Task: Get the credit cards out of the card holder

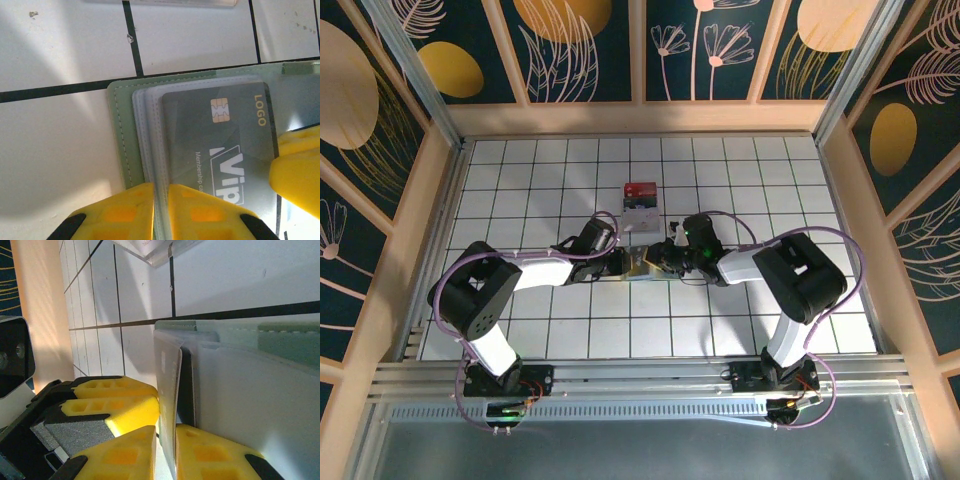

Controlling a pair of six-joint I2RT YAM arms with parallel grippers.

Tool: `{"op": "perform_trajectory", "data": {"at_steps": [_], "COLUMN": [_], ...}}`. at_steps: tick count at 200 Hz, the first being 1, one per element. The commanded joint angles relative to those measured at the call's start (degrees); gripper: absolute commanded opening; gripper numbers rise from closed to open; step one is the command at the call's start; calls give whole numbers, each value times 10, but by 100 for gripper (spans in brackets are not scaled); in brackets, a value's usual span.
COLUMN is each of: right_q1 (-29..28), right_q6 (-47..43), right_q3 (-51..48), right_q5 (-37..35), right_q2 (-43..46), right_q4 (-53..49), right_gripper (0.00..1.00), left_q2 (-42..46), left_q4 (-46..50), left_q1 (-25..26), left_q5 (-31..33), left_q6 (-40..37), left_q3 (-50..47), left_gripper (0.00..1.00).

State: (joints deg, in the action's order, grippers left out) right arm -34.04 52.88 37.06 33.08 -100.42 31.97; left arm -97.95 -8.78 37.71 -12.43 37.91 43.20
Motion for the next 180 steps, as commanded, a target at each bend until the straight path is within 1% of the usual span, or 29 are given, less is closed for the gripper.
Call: {"op": "perform_trajectory", "data": {"at_steps": [1,14,33,61,83,124,150,180], "right_q1": [-20,-16,-9,2,9,15,20,23], "right_q6": [-6,-6,-4,15,32,31,30,27], "right_q3": [10,7,-1,-19,-32,-40,-45,-45], "right_q5": [39,39,43,64,75,74,73,73], "right_q2": [7,13,22,32,36,42,47,51], "right_q4": [22,21,27,69,103,100,98,92], "right_gripper": [18,17,12,12,12,11,8,7], "left_q2": [-29,-29,-28,-31,-33,-36,-38,-38], "left_q4": [30,34,41,47,49,53,53,53], "left_q1": [12,12,12,12,12,12,12,12], "left_q5": [-24,-21,-13,-6,-6,-7,-8,-9], "left_q6": [-2,0,4,7,8,8,9,10], "left_q3": [-6,-6,-5,-3,-3,-1,-1,-2], "left_gripper": [16,16,16,19,19,18,17,17]}}
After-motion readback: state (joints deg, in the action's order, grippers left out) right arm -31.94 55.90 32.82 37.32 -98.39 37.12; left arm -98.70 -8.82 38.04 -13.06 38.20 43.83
